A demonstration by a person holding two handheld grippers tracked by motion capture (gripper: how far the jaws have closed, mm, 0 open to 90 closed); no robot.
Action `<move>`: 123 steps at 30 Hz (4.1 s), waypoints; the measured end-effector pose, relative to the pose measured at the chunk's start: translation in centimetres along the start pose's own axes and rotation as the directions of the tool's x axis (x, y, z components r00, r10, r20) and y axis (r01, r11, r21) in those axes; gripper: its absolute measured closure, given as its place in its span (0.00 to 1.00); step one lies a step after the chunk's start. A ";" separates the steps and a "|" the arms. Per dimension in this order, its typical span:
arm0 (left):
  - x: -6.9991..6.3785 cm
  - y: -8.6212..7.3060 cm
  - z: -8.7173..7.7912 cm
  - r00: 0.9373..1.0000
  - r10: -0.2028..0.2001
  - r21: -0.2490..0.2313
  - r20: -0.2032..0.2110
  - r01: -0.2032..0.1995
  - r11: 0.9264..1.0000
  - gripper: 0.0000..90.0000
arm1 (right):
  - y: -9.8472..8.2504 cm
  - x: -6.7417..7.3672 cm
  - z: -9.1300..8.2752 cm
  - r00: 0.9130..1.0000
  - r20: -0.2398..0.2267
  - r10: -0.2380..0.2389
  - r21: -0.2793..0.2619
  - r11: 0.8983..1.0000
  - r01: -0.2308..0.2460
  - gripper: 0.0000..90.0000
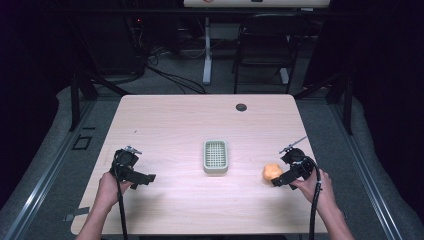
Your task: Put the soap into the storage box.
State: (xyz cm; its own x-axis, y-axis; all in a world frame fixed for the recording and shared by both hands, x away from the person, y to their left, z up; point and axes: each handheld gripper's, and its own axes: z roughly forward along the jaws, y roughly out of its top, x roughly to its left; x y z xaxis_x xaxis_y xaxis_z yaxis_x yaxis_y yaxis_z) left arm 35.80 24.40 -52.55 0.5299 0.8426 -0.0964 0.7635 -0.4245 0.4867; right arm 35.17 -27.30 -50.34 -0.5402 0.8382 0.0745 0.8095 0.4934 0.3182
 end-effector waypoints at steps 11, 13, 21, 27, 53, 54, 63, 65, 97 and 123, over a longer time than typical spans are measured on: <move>0.0 0.0 0.0 1.000 0.001 0.000 0.002 -0.001 1.000 0.00 | 1.7 0.0 1.0 1.000 0.002 -0.003 0.020 1.000 0.003 0.00; 0.0 0.0 0.0 1.000 0.001 -0.001 0.002 -0.001 1.000 0.00 | 2.1 0.0 1.1 1.000 0.002 -0.002 0.039 0.999 0.002 0.00; 0.0 0.0 0.0 1.000 0.002 -0.003 0.002 -0.002 1.000 0.00 | 3.3 -0.2 2.1 1.000 0.003 0.002 0.043 0.999 -0.002 0.00; 0.1 0.0 0.0 1.000 0.002 -0.003 0.003 -0.002 1.000 0.00 | 4.0 -0.2 3.0 1.000 0.010 0.007 0.058 0.998 -0.008 0.00; 0.0 0.0 0.0 1.000 0.006 0.000 0.001 -0.006 1.000 0.00 | 4.1 -0.1 5.1 0.998 0.035 0.054 0.092 0.994 -0.057 0.26; 0.0 0.0 0.0 1.000 0.006 0.001 0.001 -0.006 1.000 0.00 | 4.2 -0.3 5.0 0.999 0.040 0.023 0.138 0.990 -0.028 0.27; 0.0 0.0 0.0 1.000 0.008 0.003 0.003 -0.008 1.000 0.00 | 4.2 -0.2 5.5 0.998 0.044 0.047 0.126 0.991 -0.052 0.27; 0.0 0.0 0.0 1.000 0.008 0.004 0.003 -0.008 1.000 0.00 | 4.3 -0.2 5.5 0.998 0.046 0.036 0.145 0.989 -0.042 0.27; -0.1 0.0 0.1 1.000 0.010 0.006 0.005 -0.010 1.000 0.00 | 4.7 -0.4 6.3 0.995 0.032 0.098 0.185 0.977 -0.102 0.28; -0.1 0.1 0.1 1.000 0.011 0.006 0.006 -0.011 1.000 0.00 | 5.0 -0.6 5.2 0.997 0.015 0.073 0.195 0.978 -0.074 0.29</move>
State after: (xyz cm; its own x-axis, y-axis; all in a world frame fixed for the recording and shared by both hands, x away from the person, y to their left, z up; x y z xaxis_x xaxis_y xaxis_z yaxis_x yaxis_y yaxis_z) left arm 35.84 24.27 -52.59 0.5404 0.8359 -0.0968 0.7598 -0.4353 0.4829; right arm 40.74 -24.13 -53.66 -0.4764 0.8753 0.0836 0.8766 0.4655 0.1215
